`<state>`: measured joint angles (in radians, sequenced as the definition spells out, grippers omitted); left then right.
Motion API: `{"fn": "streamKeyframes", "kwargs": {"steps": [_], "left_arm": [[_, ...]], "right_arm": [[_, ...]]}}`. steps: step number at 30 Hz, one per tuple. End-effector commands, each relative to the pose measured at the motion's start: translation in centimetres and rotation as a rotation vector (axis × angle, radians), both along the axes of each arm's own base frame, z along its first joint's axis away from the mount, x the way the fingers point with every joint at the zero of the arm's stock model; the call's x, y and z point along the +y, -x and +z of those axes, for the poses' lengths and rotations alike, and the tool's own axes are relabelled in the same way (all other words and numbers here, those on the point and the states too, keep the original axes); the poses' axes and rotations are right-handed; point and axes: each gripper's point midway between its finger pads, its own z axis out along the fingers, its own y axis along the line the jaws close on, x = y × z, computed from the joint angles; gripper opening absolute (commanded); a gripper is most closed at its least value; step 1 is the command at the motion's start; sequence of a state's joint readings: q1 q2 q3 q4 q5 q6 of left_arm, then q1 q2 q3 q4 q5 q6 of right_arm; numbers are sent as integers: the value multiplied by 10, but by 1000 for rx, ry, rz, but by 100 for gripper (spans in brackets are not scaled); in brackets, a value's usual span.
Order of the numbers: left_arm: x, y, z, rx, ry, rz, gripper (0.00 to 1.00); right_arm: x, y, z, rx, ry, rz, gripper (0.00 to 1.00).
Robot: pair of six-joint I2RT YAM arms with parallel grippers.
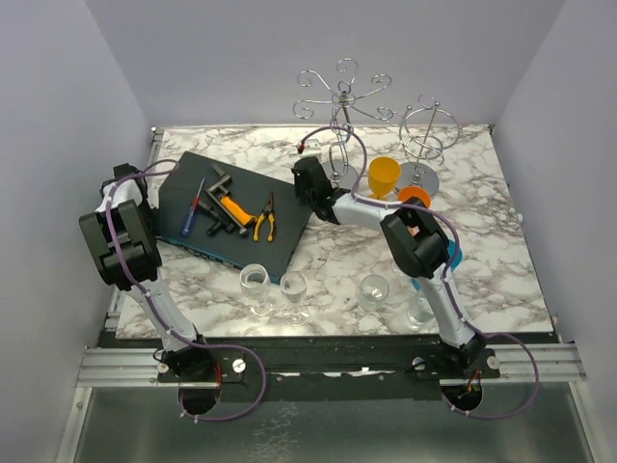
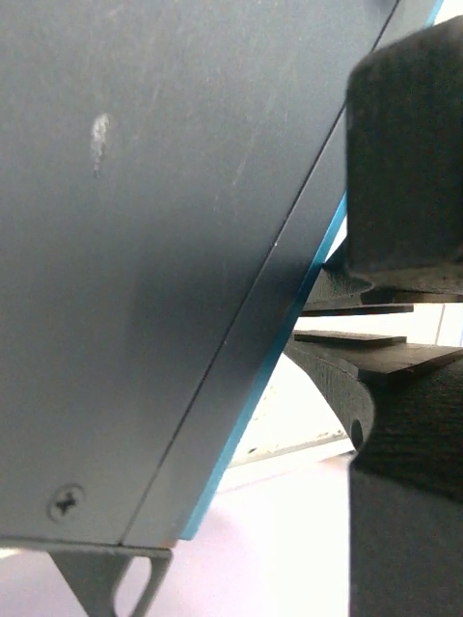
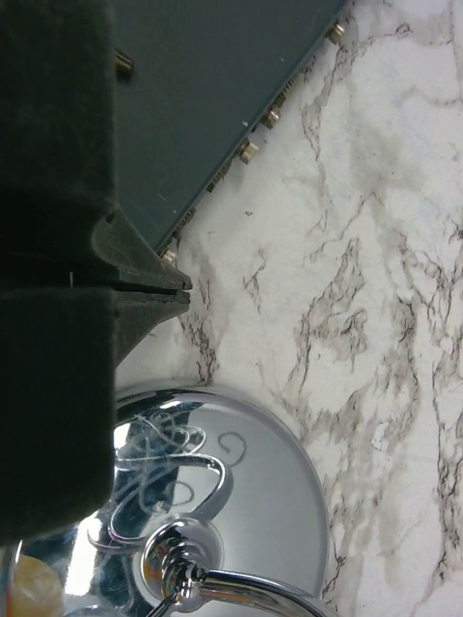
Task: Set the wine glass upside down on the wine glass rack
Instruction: Adjust the distractor at the center of the board.
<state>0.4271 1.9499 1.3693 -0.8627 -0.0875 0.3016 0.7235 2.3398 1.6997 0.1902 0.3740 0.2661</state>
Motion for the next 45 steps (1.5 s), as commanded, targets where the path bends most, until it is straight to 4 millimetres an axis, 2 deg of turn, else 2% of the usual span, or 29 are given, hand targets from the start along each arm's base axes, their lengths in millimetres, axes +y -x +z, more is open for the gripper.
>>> {"fn": "streamKeyframes", "kwargs": {"steps": [1, 5, 10, 18, 23, 26, 29, 31, 34, 39, 45], "left_arm": [[-4, -131, -8, -361, -31, -15, 18], [-3, -162, -5, -388, -69, -23, 18], [-6, -184, -5, -397, -72, -24, 17], [-2, -189, -7, -393, -91, -33, 17], [2, -189, -1, -397, -116, -35, 17], [-2, -189, 14, -420, -95, -33, 18], [-18, -191, 47, -477, -24, -35, 20], [-30, -186, 62, -497, 25, -43, 21], [-34, -172, 60, -477, 35, -51, 21], [-33, -148, 37, -411, 45, -46, 21], [-31, -132, 25, -386, 54, -39, 21]], "right_arm": [[14, 55, -50, 163, 70, 91, 0], [19, 68, -51, 182, 54, 104, 0], [28, 90, -56, 213, 39, 133, 0], [51, 145, -69, 265, 41, 231, 0], [62, 163, -74, 304, 17, 258, 0], [56, 152, -64, 264, 47, 215, 0], [49, 133, -43, 201, 63, 187, 0], [39, 116, -30, 176, 50, 153, 0], [17, 90, -16, 160, 25, 99, 0], [-5, 65, -9, 135, 19, 55, 0], [-17, 51, -22, 128, 61, 18, 0]]}}
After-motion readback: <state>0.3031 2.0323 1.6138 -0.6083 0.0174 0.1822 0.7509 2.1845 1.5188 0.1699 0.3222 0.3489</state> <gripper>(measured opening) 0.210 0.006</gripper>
